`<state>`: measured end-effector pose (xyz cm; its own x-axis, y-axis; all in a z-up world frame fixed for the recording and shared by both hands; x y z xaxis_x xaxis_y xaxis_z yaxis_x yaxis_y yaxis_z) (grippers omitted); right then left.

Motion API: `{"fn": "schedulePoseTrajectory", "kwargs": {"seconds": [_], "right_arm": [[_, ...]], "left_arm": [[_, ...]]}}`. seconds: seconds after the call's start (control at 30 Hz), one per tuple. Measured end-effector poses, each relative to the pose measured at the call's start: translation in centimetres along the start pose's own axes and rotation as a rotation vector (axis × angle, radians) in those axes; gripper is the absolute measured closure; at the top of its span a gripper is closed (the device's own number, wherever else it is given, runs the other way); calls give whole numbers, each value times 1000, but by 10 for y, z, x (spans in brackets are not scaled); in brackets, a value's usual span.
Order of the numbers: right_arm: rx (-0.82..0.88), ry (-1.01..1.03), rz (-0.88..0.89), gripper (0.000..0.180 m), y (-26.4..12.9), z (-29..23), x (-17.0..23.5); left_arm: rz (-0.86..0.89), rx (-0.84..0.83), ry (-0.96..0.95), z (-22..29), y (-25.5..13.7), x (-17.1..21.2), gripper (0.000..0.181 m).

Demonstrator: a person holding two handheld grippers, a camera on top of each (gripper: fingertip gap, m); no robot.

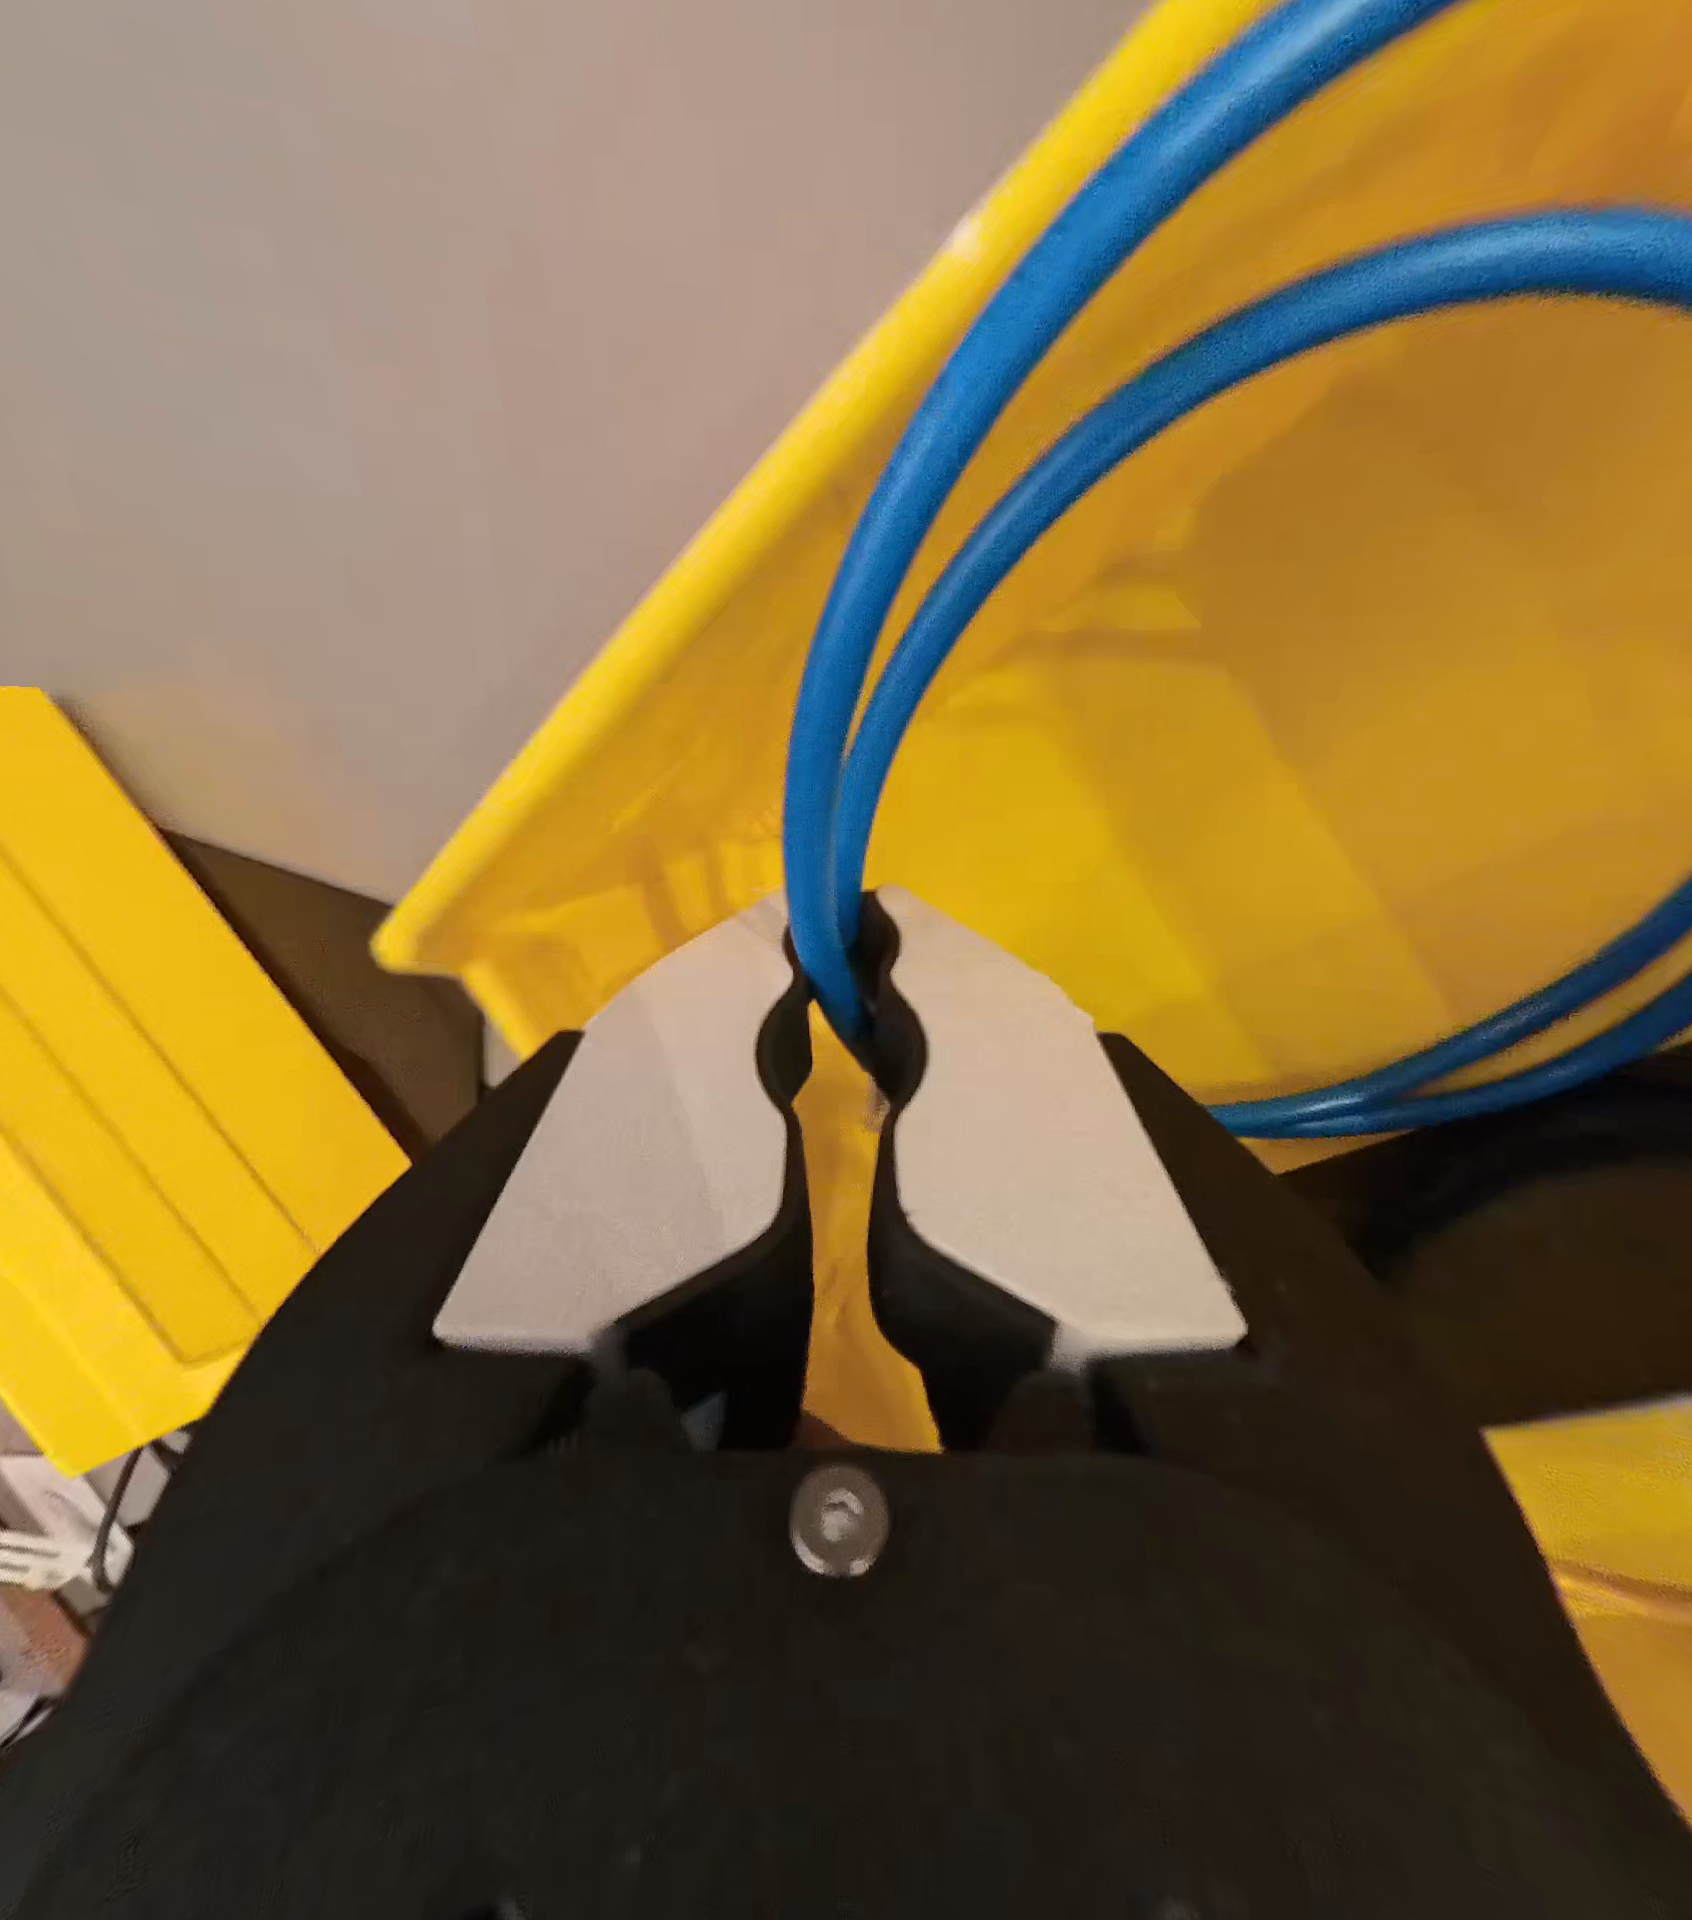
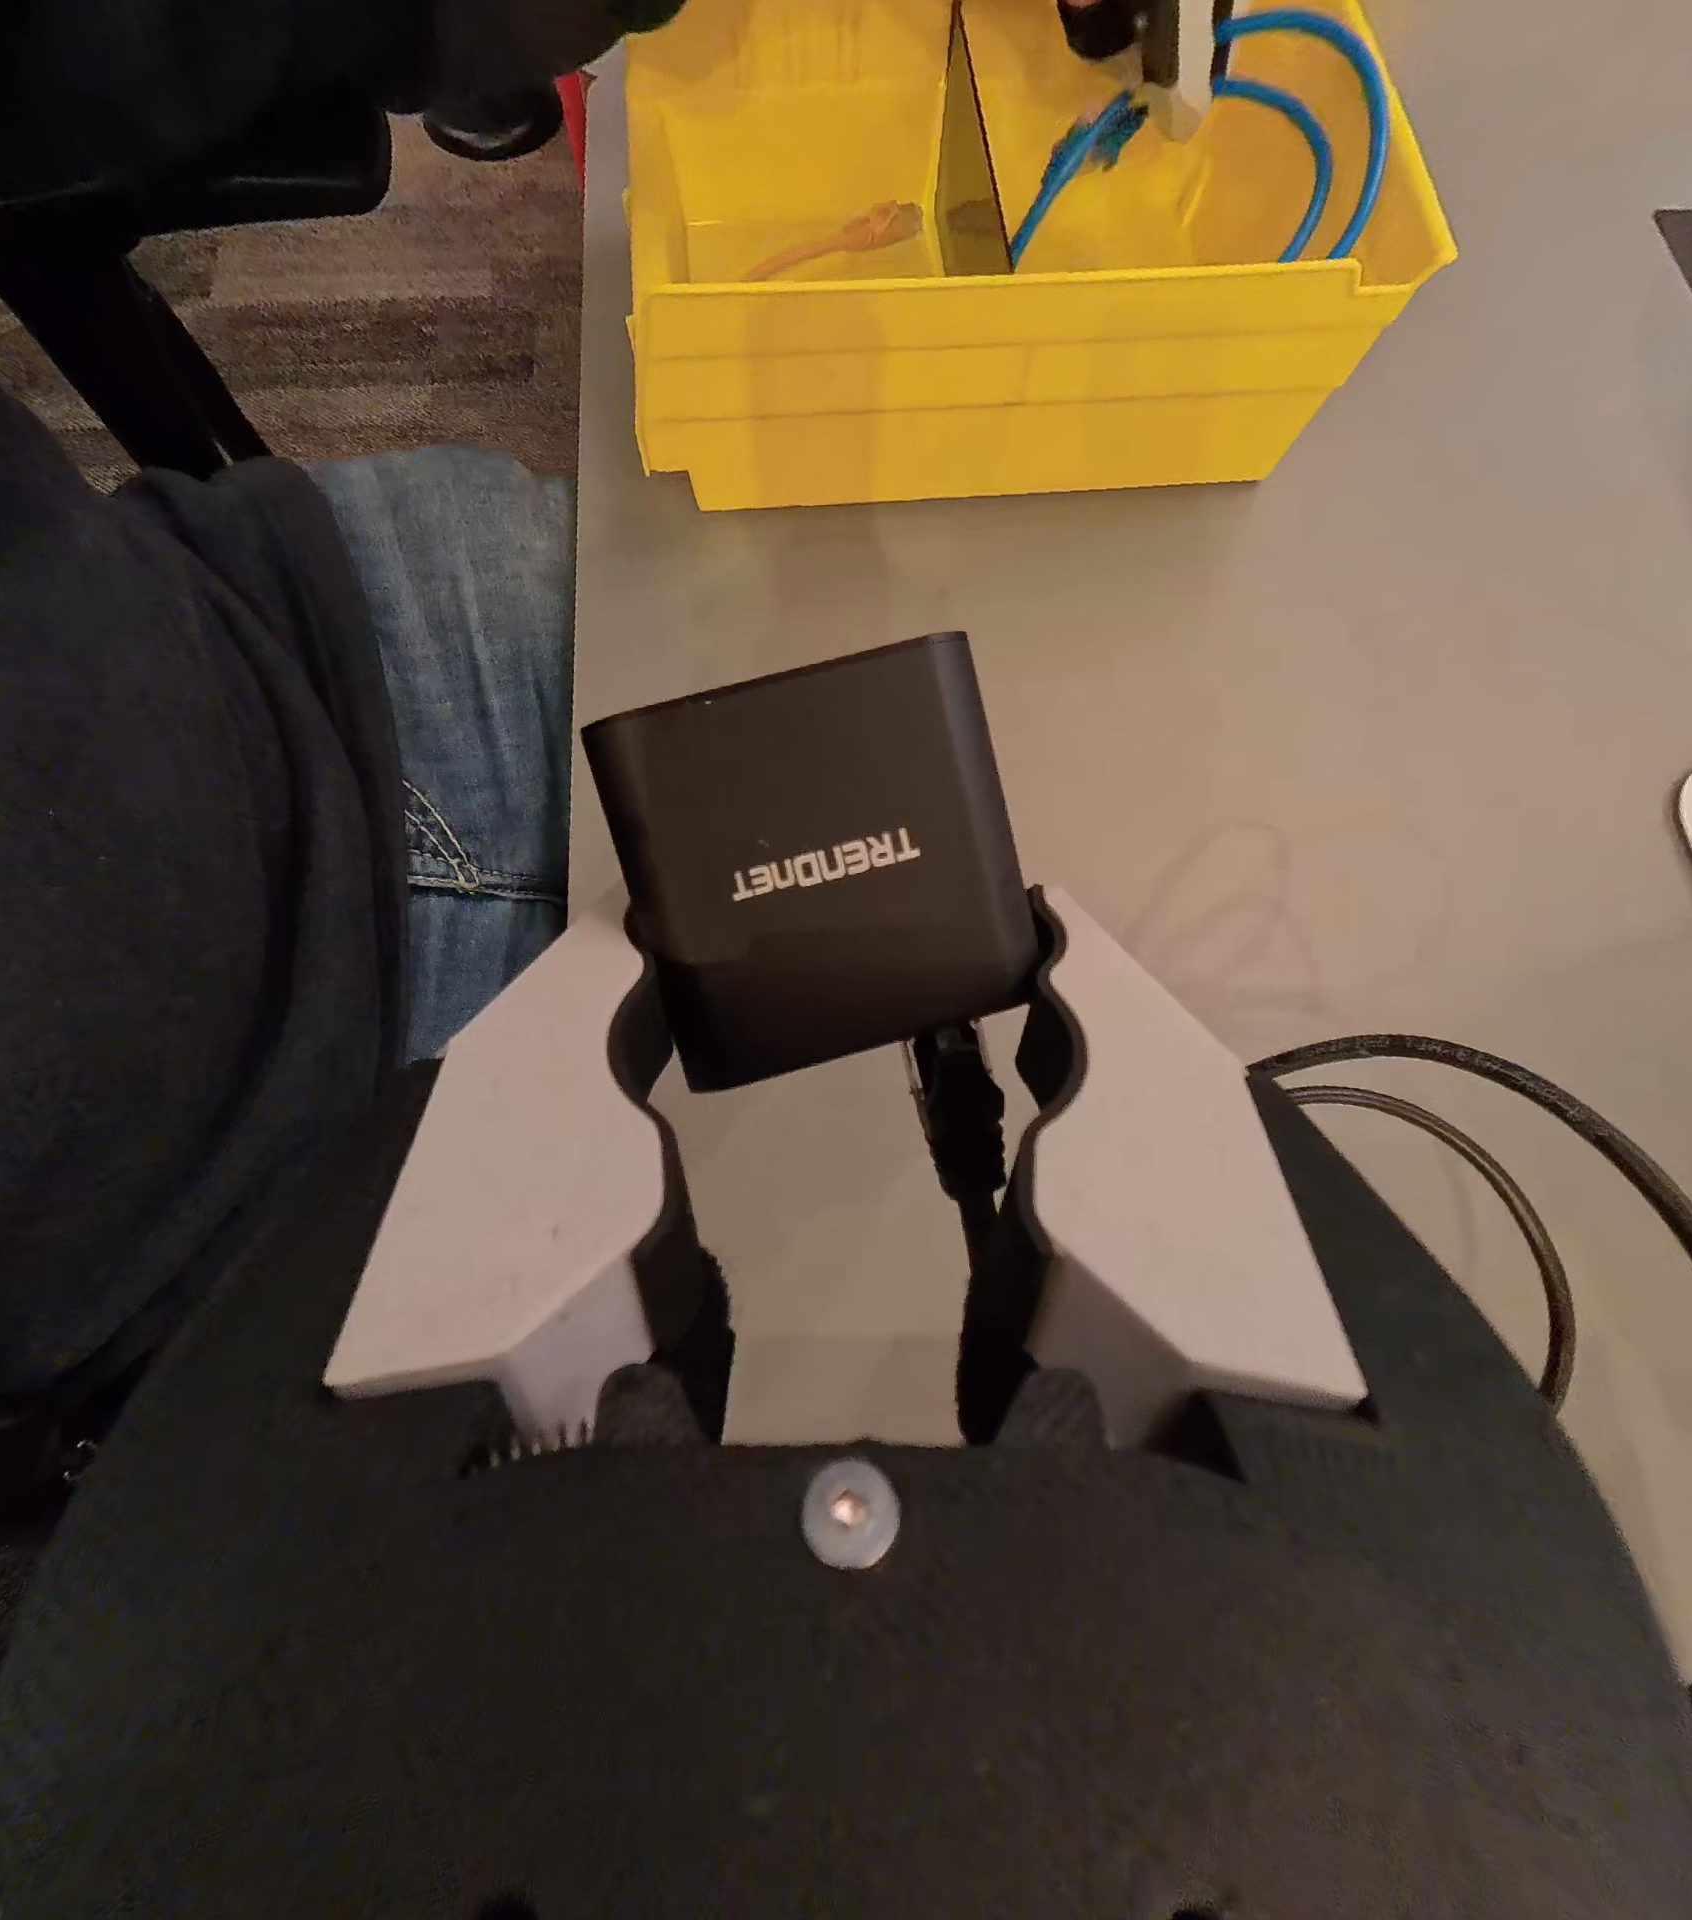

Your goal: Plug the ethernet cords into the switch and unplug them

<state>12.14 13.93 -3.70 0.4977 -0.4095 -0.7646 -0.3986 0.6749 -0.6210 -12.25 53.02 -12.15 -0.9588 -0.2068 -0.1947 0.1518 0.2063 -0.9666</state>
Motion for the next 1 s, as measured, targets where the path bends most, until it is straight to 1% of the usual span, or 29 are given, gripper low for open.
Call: {"fn": "schedulePoseTrajectory", "kwargs": {"seconds": [0.07,0.17,0.23,0.3,0.37,0.4,0.47,0.57,0.63,0.73,0.8,0.87,0.93,0.97,1.0], "right_arm": [[4,8,4,112,-1,1,1],[16,13,9,112,-3,4,3],[24,18,12,112,-5,6,4],[35,21,17,113,-7,8,4],[43,24,22,113,-10,8,4],[49,26,24,112,-12,9,4],[63,37,29,113,-17,11,4],[95,65,26,113,-24,16,7],[120,83,11,113,-29,20,12],[131,112,0,113,-33,24,18],[138,123,-9,113,-34,25,22],[138,134,-11,113,-35,25,25],[141,138,-16,113,-35,26,29],[143,144,-16,113,-36,26,31],[145,148,-15,113,-37,26,33]], "left_arm": [[83,-53,17,1,-24,-3,175],[236,-136,30,5,-72,-9,175],[365,-170,98,19,-107,-19,175],[444,-187,164,36,-138,-31,175],[522,-187,308,64,-166,-51,175],[528,-190,383,78,-176,-61,175],[551,-171,610,116,-188,-82,175],[485,-23,910,176,-173,-106,175],[384,82,1046,207,-146,-116,175],[283,187,1182,243,-100,-132,175],[161,214,1212,259,-65,-138,175],[97,213,1232,271,-39,-143,172],[36,189,1175,270,-25,-148,136],[33,189,1144,269,-24,-149,130],[51,198,1122,267,-26,-149,129]]}}
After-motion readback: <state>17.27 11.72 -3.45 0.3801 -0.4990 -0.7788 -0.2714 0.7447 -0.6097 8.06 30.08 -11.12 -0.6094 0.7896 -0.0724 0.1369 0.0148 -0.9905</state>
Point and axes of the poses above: each gripper's, where its closed fingertips meet, y out along the fingers, x out of its underside, z = x × y across the jaws, the point moved 6 cm from there along -y, back along the fingers, and after that the axes turned 14 degrees about x, right-handed, at the moved point
